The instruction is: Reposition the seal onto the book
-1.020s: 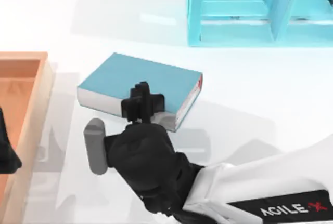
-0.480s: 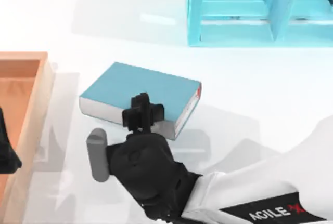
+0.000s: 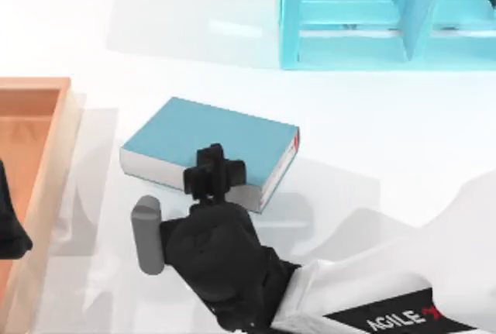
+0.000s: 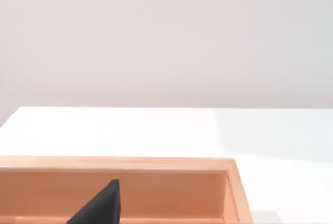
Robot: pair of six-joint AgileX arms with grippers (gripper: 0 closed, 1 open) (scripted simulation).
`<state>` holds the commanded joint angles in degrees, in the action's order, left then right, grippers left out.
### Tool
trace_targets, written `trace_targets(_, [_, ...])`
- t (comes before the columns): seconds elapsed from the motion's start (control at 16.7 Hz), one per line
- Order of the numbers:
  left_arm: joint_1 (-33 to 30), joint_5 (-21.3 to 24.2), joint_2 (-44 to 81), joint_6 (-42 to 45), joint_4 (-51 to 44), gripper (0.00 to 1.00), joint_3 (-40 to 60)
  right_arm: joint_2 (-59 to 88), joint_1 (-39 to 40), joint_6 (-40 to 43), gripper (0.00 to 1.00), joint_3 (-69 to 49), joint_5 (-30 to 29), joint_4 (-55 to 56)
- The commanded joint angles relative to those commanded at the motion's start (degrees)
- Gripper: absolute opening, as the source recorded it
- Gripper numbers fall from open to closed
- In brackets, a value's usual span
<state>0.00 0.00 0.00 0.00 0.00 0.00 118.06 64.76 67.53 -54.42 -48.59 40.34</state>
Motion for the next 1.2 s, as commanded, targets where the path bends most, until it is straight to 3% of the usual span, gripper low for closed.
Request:
trace_targets(0.6, [0.0, 0.0, 0.0, 0.0, 0.0, 1.0, 0.0, 0.0, 0.0, 0.0, 0.98, 0.0, 0.0, 0.0])
trace_targets(1.2, [0.0, 0.0, 0.0, 0.0, 0.0, 1.0, 0.0, 0.0, 0.2, -0.2, 1.0, 0.1, -0.1, -0.2])
